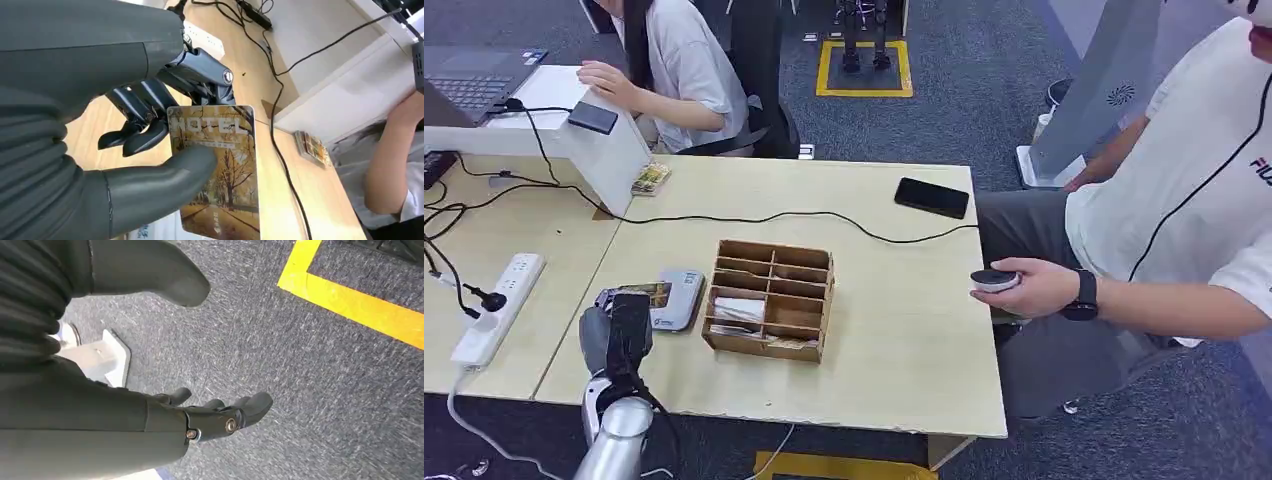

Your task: Pass the card to the sensor for recognition and then transmit it.

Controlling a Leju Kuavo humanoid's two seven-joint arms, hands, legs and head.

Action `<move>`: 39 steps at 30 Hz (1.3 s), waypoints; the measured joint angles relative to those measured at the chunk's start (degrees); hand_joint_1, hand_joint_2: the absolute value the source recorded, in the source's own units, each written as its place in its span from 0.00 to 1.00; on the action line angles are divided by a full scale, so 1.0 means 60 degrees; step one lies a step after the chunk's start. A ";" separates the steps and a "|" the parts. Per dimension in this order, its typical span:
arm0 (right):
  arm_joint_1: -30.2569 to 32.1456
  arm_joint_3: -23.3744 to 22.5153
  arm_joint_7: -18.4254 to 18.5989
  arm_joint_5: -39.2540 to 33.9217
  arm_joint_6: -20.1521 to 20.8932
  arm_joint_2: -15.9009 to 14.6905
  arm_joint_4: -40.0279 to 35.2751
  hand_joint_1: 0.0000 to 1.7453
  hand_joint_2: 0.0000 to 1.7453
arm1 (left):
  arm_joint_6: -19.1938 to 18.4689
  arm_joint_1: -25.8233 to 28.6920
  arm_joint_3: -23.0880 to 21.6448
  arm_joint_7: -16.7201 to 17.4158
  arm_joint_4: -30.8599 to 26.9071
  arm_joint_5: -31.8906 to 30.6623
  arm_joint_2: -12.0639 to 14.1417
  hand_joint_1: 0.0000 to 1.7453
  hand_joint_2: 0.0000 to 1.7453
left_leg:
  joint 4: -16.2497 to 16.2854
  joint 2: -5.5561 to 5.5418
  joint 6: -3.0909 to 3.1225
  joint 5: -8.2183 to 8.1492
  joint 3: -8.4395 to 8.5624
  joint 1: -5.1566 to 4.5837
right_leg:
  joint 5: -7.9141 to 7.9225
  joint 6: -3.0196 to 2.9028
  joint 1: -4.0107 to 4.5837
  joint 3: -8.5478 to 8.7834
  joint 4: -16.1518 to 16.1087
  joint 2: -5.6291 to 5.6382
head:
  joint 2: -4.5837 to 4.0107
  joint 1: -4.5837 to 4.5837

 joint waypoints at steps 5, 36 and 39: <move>-0.0007 0.0007 0.0022 0.0025 0.0047 0.0004 0.0000 0.00 1.00 | 0.0168 -0.0236 -0.0011 0.0189 0.0477 -0.0546 -0.0048 1.00 1.00 | 0.0000 0.0002 0.0000 0.0000 0.0001 0.0000 | 0.0001 0.0000 0.0000 0.0000 0.0000 0.0002 | 0.0000 0.0000; -0.0083 0.0025 -0.0022 0.0200 0.0051 0.0018 0.0000 0.00 1.00 | 0.0576 -0.0833 -0.0029 0.0495 0.2022 -0.2110 -0.0263 1.00 1.00 | 0.0000 0.0002 0.0005 0.0004 0.0000 -0.0001 | 0.0007 -0.0003 -0.0001 0.0000 0.0000 0.0003 | 0.0000 0.0000; -0.0084 0.0025 -0.0022 0.0200 0.0051 0.0018 0.0000 0.00 1.00 | 0.0579 -0.0879 -0.0029 0.0495 0.2070 -0.2135 -0.0291 1.00 1.00 | 0.0000 0.0002 0.0005 0.0004 0.0000 0.0000 | 0.0007 -0.0003 -0.0001 -0.0001 0.0000 0.0003 | 0.0000 0.0003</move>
